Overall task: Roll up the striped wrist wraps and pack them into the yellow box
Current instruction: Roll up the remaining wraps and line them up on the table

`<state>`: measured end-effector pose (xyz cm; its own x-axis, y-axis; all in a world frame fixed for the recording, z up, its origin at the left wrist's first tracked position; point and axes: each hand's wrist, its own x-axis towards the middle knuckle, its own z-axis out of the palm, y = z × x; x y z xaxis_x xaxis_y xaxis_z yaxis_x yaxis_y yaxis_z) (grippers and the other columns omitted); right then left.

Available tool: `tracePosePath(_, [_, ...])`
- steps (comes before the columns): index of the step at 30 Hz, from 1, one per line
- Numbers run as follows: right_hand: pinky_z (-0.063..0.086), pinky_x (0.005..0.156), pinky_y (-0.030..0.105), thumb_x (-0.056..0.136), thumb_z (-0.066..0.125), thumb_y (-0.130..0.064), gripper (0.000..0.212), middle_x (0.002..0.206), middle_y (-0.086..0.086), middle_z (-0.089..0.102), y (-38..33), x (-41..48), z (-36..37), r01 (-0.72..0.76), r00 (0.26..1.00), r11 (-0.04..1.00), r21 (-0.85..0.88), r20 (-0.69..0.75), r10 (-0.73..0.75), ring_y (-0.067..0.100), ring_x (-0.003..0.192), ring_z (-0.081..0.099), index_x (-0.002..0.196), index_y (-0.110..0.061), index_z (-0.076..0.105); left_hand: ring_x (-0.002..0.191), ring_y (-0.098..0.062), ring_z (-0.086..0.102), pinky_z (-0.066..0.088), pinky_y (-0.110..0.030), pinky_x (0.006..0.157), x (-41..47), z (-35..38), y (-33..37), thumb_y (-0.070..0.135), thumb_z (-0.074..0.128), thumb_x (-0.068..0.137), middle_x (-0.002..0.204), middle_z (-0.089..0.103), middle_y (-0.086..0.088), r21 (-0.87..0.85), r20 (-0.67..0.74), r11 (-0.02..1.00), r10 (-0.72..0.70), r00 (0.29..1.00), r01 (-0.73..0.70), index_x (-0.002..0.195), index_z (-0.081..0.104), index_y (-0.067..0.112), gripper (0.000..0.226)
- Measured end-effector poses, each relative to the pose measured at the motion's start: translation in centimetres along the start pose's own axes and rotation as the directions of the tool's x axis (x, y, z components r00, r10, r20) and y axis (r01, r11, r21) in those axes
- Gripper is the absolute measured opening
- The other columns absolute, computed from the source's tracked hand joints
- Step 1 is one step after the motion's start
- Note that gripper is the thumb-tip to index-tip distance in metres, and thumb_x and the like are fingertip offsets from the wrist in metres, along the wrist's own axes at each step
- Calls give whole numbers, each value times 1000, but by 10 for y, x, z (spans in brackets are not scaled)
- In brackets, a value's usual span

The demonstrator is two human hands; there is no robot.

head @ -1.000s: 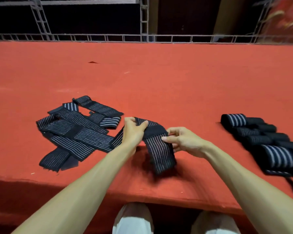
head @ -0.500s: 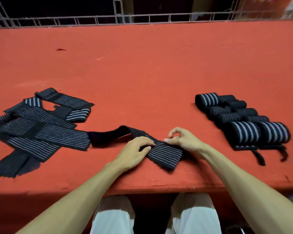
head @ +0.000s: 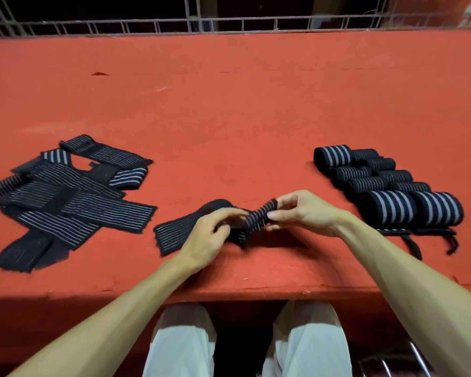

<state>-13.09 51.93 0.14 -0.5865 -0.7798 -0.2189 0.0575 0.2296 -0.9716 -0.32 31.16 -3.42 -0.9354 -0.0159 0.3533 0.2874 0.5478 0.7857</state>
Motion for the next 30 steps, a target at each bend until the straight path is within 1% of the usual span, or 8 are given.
tracePosePath(3, [45,45,23,89,68,-21,23,59,6,61,-9,5,14,5,990,987,-158,-139,-27,18,50,58,76,-3,64,95,-2,62,51,-24,87,7,-2,9,48,54,84,104,67,15,-201,-13,970,-140,990,135,108,64,38,27])
tracePosePath(5, [34,39,22,89,69,-26,26,55,2,60,-11,9,21,-28,985,975,-218,-173,-11,13,42,50,74,-5,65,82,-6,63,54,-30,80,12,1,3,38,68,83,95,68,8,-173,-59,962,-224,973,211,101,65,38,18])
tracePosePath(7, [31,41,21,87,71,-29,24,52,-5,56,-6,13,24,-53,979,966,-253,-204,0,9,42,44,74,-9,67,73,-6,60,52,-26,76,18,5,-5,16,71,86,89,67,5,-114,-95,961,-263,960,252,95,67,35,21])
tracePosePath(11, [43,56,18,76,82,-21,26,76,-8,58,15,24,20,54,908,887,-459,-347,-235,5,60,51,91,-26,62,83,-3,65,49,-20,81,31,8,-17,12,69,88,92,72,8,-49,-58,945,-325,944,323,98,73,23,16])
tracePosePath(15, [51,61,25,69,86,-12,34,84,-8,61,36,30,17,142,933,869,-474,-230,-278,1,69,56,83,-34,65,97,-2,62,44,-15,89,32,18,-28,17,65,91,101,71,7,65,-26,943,-325,945,326,104,75,21,17])
tracePosePath(19, [43,72,11,67,87,-19,25,83,-12,64,48,39,18,170,926,786,-595,-176,-333,-2,75,58,89,-25,77,98,0,60,42,-13,88,32,20,-33,18,60,94,103,69,8,36,-54,941,-333,941,335,103,75,22,17])
tracePosePath(24, [39,68,12,75,82,-20,8,73,-15,61,47,46,19,173,889,722,-670,-208,-407,-2,70,57,81,-17,78,66,6,55,43,-11,70,31,19,-29,35,57,95,91,70,5,-100,-60,932,-355,933,348,102,72,21,22])
tracePosePath(30, [45,78,31,87,68,-21,8,81,-5,61,41,47,28,77,894,640,-764,-231,-384,14,82,57,81,-16,69,69,-3,53,46,-19,71,27,20,-29,65,71,69,84,62,6,-211,-27,897,-402,915,388,109,64,31,53])
